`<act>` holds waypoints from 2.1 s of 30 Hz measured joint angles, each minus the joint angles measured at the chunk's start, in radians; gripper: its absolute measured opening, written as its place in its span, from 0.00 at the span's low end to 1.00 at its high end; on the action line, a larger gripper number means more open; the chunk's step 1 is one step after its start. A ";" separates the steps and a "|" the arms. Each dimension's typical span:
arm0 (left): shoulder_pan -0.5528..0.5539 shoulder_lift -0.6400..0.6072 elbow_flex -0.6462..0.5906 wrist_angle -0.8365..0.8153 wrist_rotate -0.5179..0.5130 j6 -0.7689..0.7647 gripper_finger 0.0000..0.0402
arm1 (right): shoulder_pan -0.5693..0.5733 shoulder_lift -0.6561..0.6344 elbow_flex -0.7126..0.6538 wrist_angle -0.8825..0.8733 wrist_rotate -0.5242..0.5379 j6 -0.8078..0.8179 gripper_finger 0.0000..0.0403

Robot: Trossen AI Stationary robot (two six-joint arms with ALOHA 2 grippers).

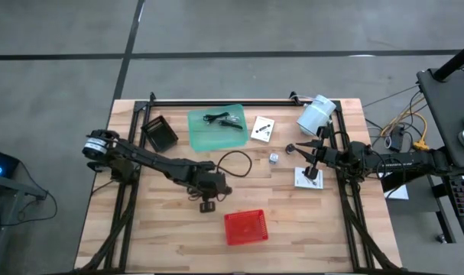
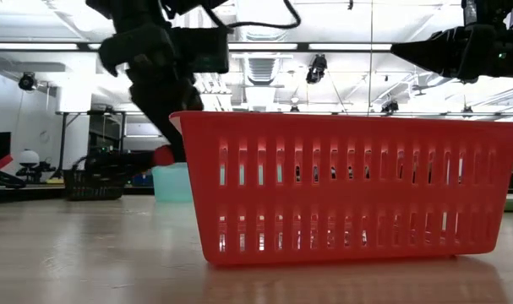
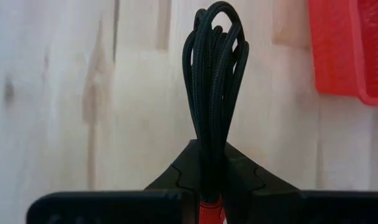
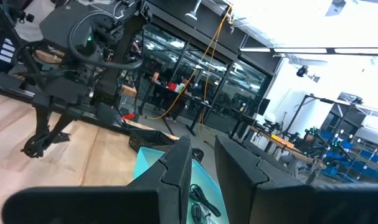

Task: Pick and place items into bin
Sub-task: Put the black charger cable into the green bin

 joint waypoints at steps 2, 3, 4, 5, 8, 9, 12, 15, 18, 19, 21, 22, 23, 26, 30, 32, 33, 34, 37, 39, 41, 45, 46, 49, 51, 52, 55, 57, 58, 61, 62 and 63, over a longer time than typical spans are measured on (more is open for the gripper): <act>0.007 0.000 0.000 0.039 -0.013 0.054 0.04 | 0.000 0.000 0.000 0.000 0.000 0.000 0.15; 0.010 0.000 0.000 0.054 -0.015 0.087 0.04 | 0.000 0.000 0.000 0.000 0.000 0.000 0.15; 0.014 0.000 0.000 0.071 -0.017 0.117 0.04 | 0.000 0.000 0.000 0.000 0.000 0.000 0.15; 0.016 0.000 0.000 0.089 -0.019 0.144 0.04 | 0.000 0.000 0.000 0.000 0.000 0.000 0.15; 0.028 0.000 0.000 0.149 -0.034 0.199 0.04 | 0.000 0.000 0.000 0.000 0.000 0.000 0.15; 0.031 0.000 0.000 0.163 -0.036 0.218 0.04 | 0.000 0.000 0.000 0.000 0.000 0.000 0.15; 0.042 0.000 0.002 0.185 -0.038 0.265 0.04 | 0.000 0.000 0.000 0.000 0.000 0.000 0.15; 0.055 0.000 0.002 0.224 -0.057 0.283 0.04 | 0.000 0.000 0.000 0.000 0.000 0.000 0.15; 0.069 0.000 0.000 0.248 -0.092 0.284 0.04 | 0.000 0.000 0.000 0.000 0.000 0.000 0.15; 0.075 0.000 0.000 0.254 -0.104 0.285 0.04 | 0.000 0.000 0.000 0.000 0.000 0.000 0.15; 0.083 0.002 0.001 0.270 -0.124 0.307 0.04 | 0.000 0.000 0.000 0.000 0.000 0.000 0.15; 0.087 0.002 -0.001 0.279 -0.126 0.326 0.04 | 0.000 0.000 0.000 0.000 0.000 0.000 0.15; 0.090 0.002 -0.003 0.291 -0.127 0.347 0.04 | 0.000 0.000 0.000 0.000 0.000 0.000 0.15; 0.098 0.003 -0.003 0.331 -0.126 0.385 0.04 | 0.000 0.000 0.000 0.000 0.000 0.000 0.15; 0.116 0.003 -0.003 0.393 -0.148 0.388 0.04 | 0.000 0.000 0.000 0.000 0.000 0.000 0.15; 0.123 0.003 -0.006 0.441 -0.184 0.366 0.04 | 0.000 0.000 0.000 0.000 0.000 0.000 0.15; 0.125 0.006 -0.008 0.470 -0.204 0.346 0.04 | 0.000 0.000 0.000 0.000 0.000 0.000 0.15; 0.127 0.008 -0.013 0.503 -0.218 0.333 0.04 | 0.000 0.000 0.000 0.000 0.000 0.000 0.15; 0.134 0.010 -0.027 0.581 -0.226 0.343 0.04 | 0.000 0.000 0.000 0.000 0.000 0.000 0.15; 0.136 0.010 -0.028 0.639 -0.226 0.369 0.04 | 0.000 0.000 0.000 0.000 0.000 0.000 0.15; 0.136 0.010 -0.029 0.686 -0.228 0.398 0.04 | 0.000 0.000 0.000 0.000 0.000 0.000 0.15; 0.138 0.010 -0.029 0.743 -0.228 0.411 0.04 | 0.000 0.000 0.000 0.000 0.000 0.000 0.15; 0.138 0.010 -0.031 0.750 -0.227 0.409 0.04 | 0.000 0.000 0.000 0.000 0.000 0.000 0.15; 0.140 0.017 -0.050 0.796 -0.227 0.407 0.04 | 0.000 0.000 0.000 0.000 0.000 0.000 0.15; 0.140 0.022 -0.079 0.860 -0.228 0.418 0.04 | 0.000 0.000 0.000 0.000 0.000 0.000 0.15; 0.140 0.025 -0.095 0.907 -0.227 0.435 0.04 | 0.000 0.000 0.000 0.000 0.000 0.000 0.15; 0.140 0.026 -0.137 1.009 -0.227 0.473 0.04 | 0.000 0.000 0.000 0.001 0.000 -0.002 0.15; 0.140 0.026 -0.169 1.071 -0.227 0.490 0.04 | 0.000 0.000 0.000 0.001 0.000 -0.005 0.15; 0.140 0.026 -0.185 1.098 -0.227 0.492 0.04 | 0.000 0.000 0.000 0.001 0.000 -0.005 0.15; 0.140 0.027 -0.221 1.153 -0.227 0.504 0.04 | 0.000 0.000 0.000 0.001 0.000 -0.007 0.15; 0.140 0.027 -0.231 1.167 -0.227 0.517 0.04 | 0.000 0.000 0.000 0.001 0.000 -0.007 0.15; 0.141 0.027 -0.241 1.182 -0.227 0.533 0.04 | 0.000 0.000 0.000 0.001 0.000 -0.008 0.15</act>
